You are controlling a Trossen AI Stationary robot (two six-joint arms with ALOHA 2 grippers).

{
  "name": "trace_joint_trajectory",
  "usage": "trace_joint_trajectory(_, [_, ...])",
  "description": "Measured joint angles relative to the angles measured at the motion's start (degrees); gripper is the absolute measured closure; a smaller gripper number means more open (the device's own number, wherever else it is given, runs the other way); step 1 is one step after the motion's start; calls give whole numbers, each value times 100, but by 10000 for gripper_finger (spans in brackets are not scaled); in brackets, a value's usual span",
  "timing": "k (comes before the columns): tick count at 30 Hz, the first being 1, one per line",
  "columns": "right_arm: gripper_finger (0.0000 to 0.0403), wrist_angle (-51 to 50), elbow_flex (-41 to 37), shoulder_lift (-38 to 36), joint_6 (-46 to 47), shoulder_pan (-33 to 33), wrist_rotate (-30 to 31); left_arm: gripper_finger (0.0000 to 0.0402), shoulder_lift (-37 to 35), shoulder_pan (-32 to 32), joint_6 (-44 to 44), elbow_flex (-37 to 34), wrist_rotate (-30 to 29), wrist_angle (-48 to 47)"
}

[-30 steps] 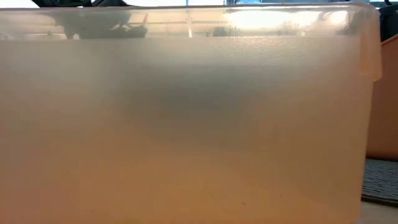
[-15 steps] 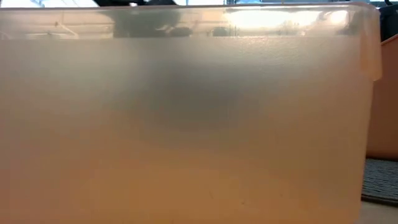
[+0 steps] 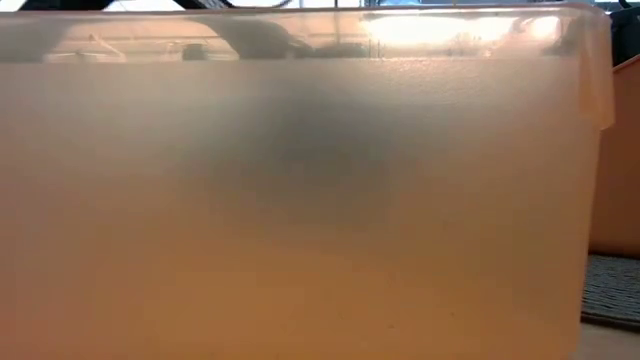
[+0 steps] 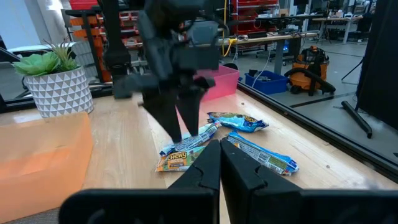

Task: Pick and place Granola Bars by type
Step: Put the yellow granola bar into the red bin

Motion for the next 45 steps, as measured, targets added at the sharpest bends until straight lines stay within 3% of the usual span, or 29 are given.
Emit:
trace_joint_trajectory(5, [403,0,-1,1,1,0,0,202,411,4,-129,223,-51,-197])
trace_joint_trajectory(15, [403,-2,0,2,0,0,2,202,485,4,-147,256,-853,-463])
trace_joint_trajectory(32, [403,-1,-2,2,1,1,0,204,485,-55,-123,254,-865,-959])
trace_joint_trajectory(36, [403,-2,0,2,2,2,0,235,485,-142,-20,254,-850,-924])
trace_joint_trajectory(45, [403,-2,0,2,2,0,0,357,476,-246,322,252,-852,-889])
